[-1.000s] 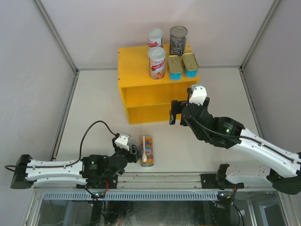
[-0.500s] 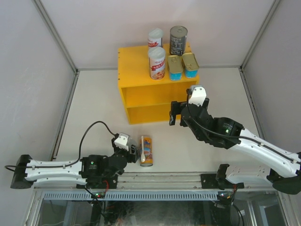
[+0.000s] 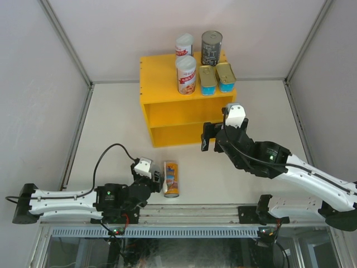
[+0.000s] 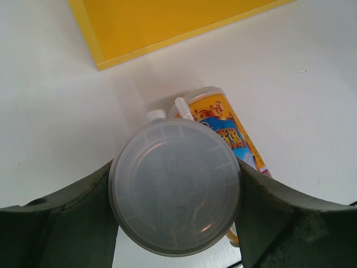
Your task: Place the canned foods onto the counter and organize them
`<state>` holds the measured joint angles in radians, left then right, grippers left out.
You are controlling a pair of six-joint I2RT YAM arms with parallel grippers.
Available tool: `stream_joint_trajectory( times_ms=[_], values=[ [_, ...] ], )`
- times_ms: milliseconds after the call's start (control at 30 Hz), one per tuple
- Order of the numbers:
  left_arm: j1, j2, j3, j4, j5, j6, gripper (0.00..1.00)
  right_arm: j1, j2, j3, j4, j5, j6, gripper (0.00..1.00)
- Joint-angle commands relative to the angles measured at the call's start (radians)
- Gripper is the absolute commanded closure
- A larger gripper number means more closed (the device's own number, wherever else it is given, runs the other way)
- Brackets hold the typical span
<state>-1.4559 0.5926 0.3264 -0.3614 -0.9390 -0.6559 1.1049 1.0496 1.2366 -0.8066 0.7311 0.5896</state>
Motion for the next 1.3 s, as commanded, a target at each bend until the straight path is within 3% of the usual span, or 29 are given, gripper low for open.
stream_joint_trajectory(
  times_ms=[0, 767, 1267],
  values=[
    [-0.006, -0.006, 0.085, -0.016, -0.067, -0.003, 1.00, 0.009, -0.033, 0.000, 0.017, 0.005, 0.024, 0.01],
    [-0.027, 0.041, 0.272, -0.177, -0.121, -0.009, 1.00, 0.062, -0.057, -0.079, 0.019, -0.004, 0.063, 0.02],
    [-0.030, 0.126, 0.557, -0.346, -0.138, 0.054, 1.00, 0.073, -0.101, -0.170, 0.062, -0.016, 0.082, 0.01]
  ],
)
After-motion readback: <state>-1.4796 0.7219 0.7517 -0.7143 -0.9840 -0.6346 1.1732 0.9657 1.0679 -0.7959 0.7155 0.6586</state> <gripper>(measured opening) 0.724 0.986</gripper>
